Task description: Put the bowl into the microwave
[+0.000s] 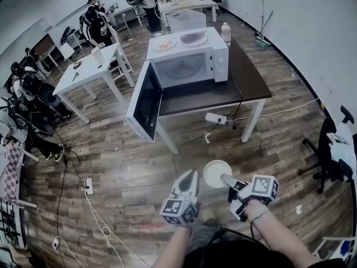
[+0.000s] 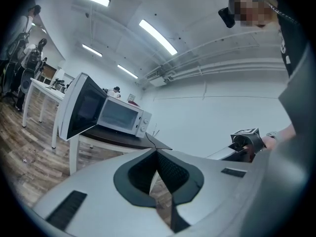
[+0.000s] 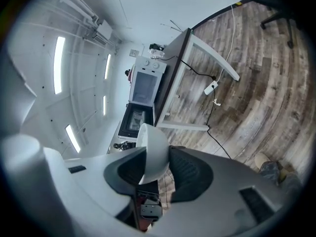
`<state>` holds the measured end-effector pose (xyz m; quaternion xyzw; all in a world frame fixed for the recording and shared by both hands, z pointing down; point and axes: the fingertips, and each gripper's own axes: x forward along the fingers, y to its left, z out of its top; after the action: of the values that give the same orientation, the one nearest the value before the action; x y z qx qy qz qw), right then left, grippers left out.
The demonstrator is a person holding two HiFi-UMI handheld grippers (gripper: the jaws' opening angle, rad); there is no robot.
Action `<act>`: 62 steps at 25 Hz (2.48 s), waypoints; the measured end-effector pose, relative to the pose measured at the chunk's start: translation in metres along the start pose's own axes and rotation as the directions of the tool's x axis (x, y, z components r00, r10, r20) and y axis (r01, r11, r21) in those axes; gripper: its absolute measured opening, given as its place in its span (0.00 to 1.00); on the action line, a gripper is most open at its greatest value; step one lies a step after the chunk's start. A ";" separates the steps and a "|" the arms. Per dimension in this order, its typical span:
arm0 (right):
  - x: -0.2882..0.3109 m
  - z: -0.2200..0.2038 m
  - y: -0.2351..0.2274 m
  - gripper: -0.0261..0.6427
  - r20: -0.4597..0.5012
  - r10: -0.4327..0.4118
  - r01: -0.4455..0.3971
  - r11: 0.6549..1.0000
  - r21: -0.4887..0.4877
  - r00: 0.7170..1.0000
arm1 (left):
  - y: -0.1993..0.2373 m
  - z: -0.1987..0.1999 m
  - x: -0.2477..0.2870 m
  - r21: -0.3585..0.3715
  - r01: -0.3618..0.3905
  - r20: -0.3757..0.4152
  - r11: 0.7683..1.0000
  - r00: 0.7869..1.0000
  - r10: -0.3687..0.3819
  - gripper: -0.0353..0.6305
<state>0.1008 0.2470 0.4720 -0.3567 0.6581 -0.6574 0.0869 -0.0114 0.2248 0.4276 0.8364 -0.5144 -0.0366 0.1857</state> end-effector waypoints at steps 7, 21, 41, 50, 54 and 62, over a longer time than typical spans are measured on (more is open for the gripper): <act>0.031 0.018 0.005 0.24 0.010 -0.020 0.020 1.000 0.003 1.000 | 0.028 0.007 0.025 -0.013 0.006 -0.003 1.000 1.000 -0.006 0.05; 0.074 0.040 0.014 0.24 0.007 -0.010 0.010 0.999 0.038 1.000 | 0.065 0.016 0.052 -0.028 -0.003 -0.004 1.000 1.000 0.003 0.05; 0.130 0.101 0.020 0.24 -0.025 -0.012 0.014 0.999 0.043 1.000 | 0.103 0.038 0.120 -0.021 -0.025 -0.003 0.999 1.000 0.025 0.05; 0.159 0.132 0.022 0.24 -0.057 -0.012 0.014 0.999 0.037 0.998 | 0.122 0.045 0.158 -0.026 -0.029 -0.010 0.999 1.000 0.029 0.05; 0.170 0.144 0.024 0.24 -0.080 -0.010 0.012 1.000 0.026 0.997 | 0.128 0.049 0.176 -0.025 -0.030 -0.008 0.999 1.000 0.030 0.05; 0.189 0.167 0.017 0.24 -0.103 -0.012 0.016 0.999 0.031 0.995 | 0.139 0.053 0.208 -0.029 -0.032 -0.014 0.999 0.999 0.032 0.05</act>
<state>0.0541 0.0004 0.5033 -0.3257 0.6487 -0.6857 0.0541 -0.0457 -0.0272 0.4537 0.8255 -0.5258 -0.0353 0.2021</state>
